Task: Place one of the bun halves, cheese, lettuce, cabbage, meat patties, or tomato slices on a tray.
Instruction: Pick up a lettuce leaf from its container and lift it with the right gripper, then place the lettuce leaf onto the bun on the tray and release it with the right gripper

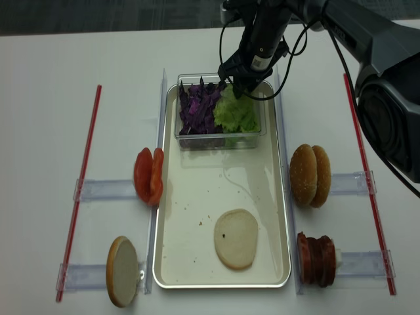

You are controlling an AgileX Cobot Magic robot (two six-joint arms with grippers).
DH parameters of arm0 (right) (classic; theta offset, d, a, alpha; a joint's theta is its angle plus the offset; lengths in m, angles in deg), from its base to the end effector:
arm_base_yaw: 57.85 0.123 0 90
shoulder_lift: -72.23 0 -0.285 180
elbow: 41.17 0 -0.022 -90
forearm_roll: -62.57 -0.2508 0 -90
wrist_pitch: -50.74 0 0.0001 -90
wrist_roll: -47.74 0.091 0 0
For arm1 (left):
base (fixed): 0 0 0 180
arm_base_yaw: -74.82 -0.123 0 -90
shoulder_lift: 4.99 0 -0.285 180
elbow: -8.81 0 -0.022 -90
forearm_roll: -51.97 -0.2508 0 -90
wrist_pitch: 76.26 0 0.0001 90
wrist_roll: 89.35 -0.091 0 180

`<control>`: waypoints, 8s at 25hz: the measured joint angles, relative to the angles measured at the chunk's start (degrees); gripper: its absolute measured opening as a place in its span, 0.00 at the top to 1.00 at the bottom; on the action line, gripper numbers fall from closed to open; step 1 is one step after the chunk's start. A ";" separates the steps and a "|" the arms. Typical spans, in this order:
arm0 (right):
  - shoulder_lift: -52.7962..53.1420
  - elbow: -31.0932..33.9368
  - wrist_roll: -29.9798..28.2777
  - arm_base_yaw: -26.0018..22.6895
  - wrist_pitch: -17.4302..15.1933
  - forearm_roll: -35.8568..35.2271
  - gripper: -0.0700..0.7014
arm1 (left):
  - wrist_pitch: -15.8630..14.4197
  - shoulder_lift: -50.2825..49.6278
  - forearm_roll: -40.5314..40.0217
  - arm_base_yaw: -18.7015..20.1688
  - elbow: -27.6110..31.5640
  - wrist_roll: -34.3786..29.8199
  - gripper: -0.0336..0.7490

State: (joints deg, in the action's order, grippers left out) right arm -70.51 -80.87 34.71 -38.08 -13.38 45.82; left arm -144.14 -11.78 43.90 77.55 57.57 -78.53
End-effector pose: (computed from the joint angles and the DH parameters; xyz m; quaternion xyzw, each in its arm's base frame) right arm 0.4598 0.1903 0.1750 -0.2310 0.9568 0.1436 0.1024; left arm -0.0126 0.0125 0.2672 -0.0695 0.8757 0.0137 0.4776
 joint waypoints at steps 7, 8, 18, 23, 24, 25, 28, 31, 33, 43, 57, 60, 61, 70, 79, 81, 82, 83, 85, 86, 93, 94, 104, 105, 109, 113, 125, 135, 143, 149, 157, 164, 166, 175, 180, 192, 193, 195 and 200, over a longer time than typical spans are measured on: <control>0.00 0.00 0.00 0.00 -0.39 0.00 0.60 | 0.00 0.00 0.00 0.00 0.00 0.00 0.61; 0.00 0.00 0.00 0.00 -0.39 0.00 0.63 | 0.00 0.00 0.00 0.00 0.00 0.00 0.61; 0.00 0.00 -0.89 0.00 -0.39 -0.03 0.70 | 0.00 0.00 0.00 0.00 0.00 0.00 0.61; 0.00 0.00 -1.38 0.00 -0.61 -0.13 0.81 | 0.00 0.00 0.00 0.00 0.00 0.00 0.61; 0.00 0.00 -1.38 0.00 -0.61 -0.13 0.84 | 0.00 0.00 0.00 0.00 0.00 0.00 0.61; 0.00 0.00 -1.38 0.00 -0.61 -0.13 0.86 | 0.00 0.00 0.00 0.00 0.00 0.00 0.61; 0.00 0.00 -1.46 0.00 -0.61 -0.13 0.87 | 0.00 0.00 0.00 0.00 0.00 0.00 0.61; 0.00 0.00 -1.49 0.00 -0.61 -0.13 0.87 | 0.00 0.00 0.00 0.00 0.00 0.00 0.61; 0.00 0.00 -1.49 0.00 -0.61 -0.13 0.87 | 0.00 0.00 0.00 0.00 0.00 0.00 0.61; 0.97 0.00 -2.08 0.00 -1.82 -0.15 0.87 | 0.00 0.00 0.00 0.00 0.00 0.00 0.61; 5.72 0.00 -1.97 0.00 -2.95 0.33 0.87 | 0.00 0.00 0.00 0.00 0.00 0.00 0.61; 6.38 0.00 -1.97 0.00 -3.32 0.58 0.87 | 0.00 0.00 0.00 0.00 0.00 0.00 0.61; 6.87 0.00 -1.97 0.00 -3.53 0.58 0.87 | 0.00 0.00 0.00 0.00 0.00 0.00 0.61; 9.80 0.00 -1.97 0.50 -6.27 2.11 0.87 | 0.00 0.00 0.00 0.00 0.00 0.00 0.61; 13.05 0.00 -1.97 2.57 -6.81 3.85 0.87 | 0.00 0.00 0.00 0.00 0.00 0.00 0.61; 14.42 0.67 -1.97 2.96 -6.81 4.39 0.87 | 0.00 0.00 0.00 0.00 0.00 0.00 0.61; 15.01 1.21 -1.97 3.31 -6.91 4.47 0.87 | 0.00 0.00 0.00 0.00 0.00 0.00 0.61; 15.65 1.80 -1.97 3.41 -6.91 4.65 0.87 | 0.00 0.00 0.00 0.00 0.00 0.00 0.61; 17.15 3.93 -1.97 3.80 -6.91 4.87 0.87 | 0.00 0.00 0.00 0.00 0.00 0.00 0.61; 17.78 4.98 -1.97 3.89 -6.91 5.01 0.87 | 0.00 0.00 0.00 0.00 0.00 0.00 0.61; 23.54 12.69 -2.69 5.10 -6.91 5.56 0.87 | 0.00 0.00 0.00 0.00 0.00 0.00 0.61; 24.44 13.66 -2.79 5.21 -6.91 5.80 0.87 | 0.00 0.00 0.00 0.00 0.00 0.00 0.61; 31.57 24.89 -4.73 7.98 -6.81 6.60 0.87 | 0.00 0.00 0.00 0.00 0.00 0.00 0.61; 32.08 25.88 -4.96 8.40 -6.81 6.59 0.87 | 0.00 0.00 0.00 0.00 0.00 0.00 0.61; 34.68 30.65 -5.47 9.87 -6.68 6.59 0.87 | 0.00 0.00 0.00 0.00 0.00 0.00 0.61; 36.97 36.73 -5.81 11.76 -4.75 6.59 0.87 | 0.00 0.00 0.00 0.00 0.00 0.00 0.61; 38.85 47.40 -6.35 14.85 4.04 6.72 0.87 | 0.00 0.00 0.00 0.00 0.00 0.00 0.61; 38.85 48.13 -7.53 16.77 6.50 5.66 0.87 | 0.00 0.00 0.00 0.00 0.00 0.00 0.61; 39.29 48.38 -8.83 20.57 5.30 3.03 0.87 | 0.00 0.00 0.00 0.00 0.00 0.00 0.61; 40.14 48.38 -10.33 23.62 4.94 -0.10 0.87 | 0.00 0.00 0.00 0.00 0.00 0.00 0.61; 40.13 48.38 -12.15 26.30 3.72 -2.10 0.87 | 0.00 0.00 0.00 0.00 0.00 0.00 0.61; 40.13 48.38 -13.69 26.75 3.60 -3.46 0.87 | 0.00 0.00 0.00 0.00 0.00 0.00 0.61; 40.00 48.38 -14.04 26.75 3.50 -3.58 0.87 | 0.00 0.00 0.00 0.00 0.00 0.00 0.61; 37.54 48.50 -15.95 26.75 3.73 -4.25 0.87 | 0.00 0.00 0.00 0.00 0.00 0.00 0.61; 36.27 48.50 -16.02 26.75 4.09 -4.38 0.87 | 0.00 0.00 0.00 0.00 0.00 0.00 0.61; 34.19 48.50 -16.30 25.12 5.62 -4.51 0.87 | 0.00 0.00 0.00 0.00 0.00 0.00 0.61; 34.19 48.50 -16.30 25.12 5.62 -4.51 0.87 | 0.00 0.00 0.00 0.00 0.00 0.00 0.61; 34.19 48.50 -16.30 25.12 5.72 -4.51 0.87 | 0.00 0.00 0.00 0.00 0.00 0.00 0.61; 33.56 48.50 -16.30 24.94 5.83 -4.51 0.87 | 0.00 0.00 0.00 0.00 0.00 0.00 0.61</control>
State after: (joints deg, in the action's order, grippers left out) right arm -36.95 -32.37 18.41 -13.13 -7.55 41.31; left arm -144.14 -11.78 43.90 77.55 57.57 -78.53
